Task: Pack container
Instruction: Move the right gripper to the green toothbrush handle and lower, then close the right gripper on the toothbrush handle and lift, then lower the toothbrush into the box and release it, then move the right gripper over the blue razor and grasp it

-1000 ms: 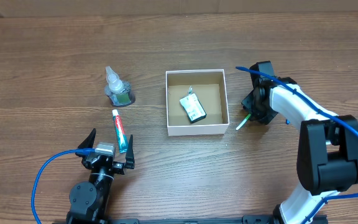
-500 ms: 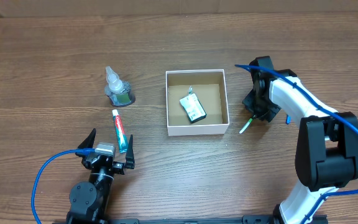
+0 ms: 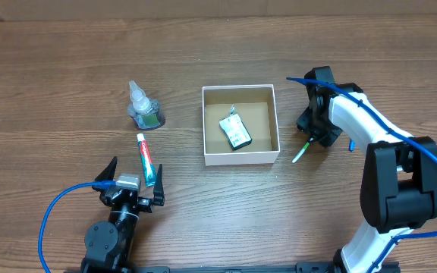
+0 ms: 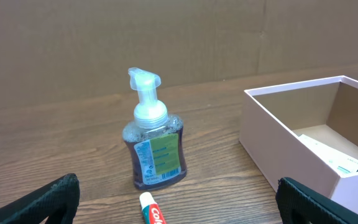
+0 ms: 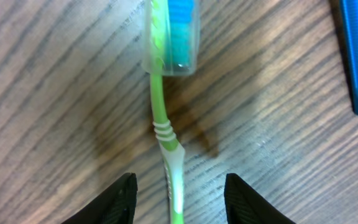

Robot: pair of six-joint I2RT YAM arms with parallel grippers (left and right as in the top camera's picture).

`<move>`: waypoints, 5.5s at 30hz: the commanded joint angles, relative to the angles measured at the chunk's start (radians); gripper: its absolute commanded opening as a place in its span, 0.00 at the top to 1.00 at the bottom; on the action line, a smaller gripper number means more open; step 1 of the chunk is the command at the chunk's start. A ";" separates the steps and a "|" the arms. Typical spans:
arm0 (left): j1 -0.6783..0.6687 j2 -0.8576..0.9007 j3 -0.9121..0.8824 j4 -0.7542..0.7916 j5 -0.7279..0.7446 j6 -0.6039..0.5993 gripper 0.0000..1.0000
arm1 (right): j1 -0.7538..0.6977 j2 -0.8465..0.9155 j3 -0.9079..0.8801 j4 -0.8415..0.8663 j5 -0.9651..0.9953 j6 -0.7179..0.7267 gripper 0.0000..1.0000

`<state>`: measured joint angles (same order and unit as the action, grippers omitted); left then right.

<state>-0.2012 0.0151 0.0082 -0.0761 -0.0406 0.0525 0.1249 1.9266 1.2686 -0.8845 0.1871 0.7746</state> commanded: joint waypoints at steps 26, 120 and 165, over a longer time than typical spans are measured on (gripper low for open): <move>0.005 -0.010 -0.003 0.003 0.008 0.011 0.00 | -0.004 0.018 -0.054 0.036 -0.012 0.014 0.53; 0.005 -0.010 -0.003 0.003 0.008 0.011 0.00 | 0.306 -0.119 0.351 -0.265 -0.199 -0.513 0.87; 0.005 -0.010 -0.003 0.003 0.008 0.011 0.00 | -0.340 -0.293 -0.130 0.121 -0.136 -0.594 0.01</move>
<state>-0.2012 0.0151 0.0082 -0.0765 -0.0406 0.0525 -0.2192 1.6337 1.2236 -0.8356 0.0505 0.2432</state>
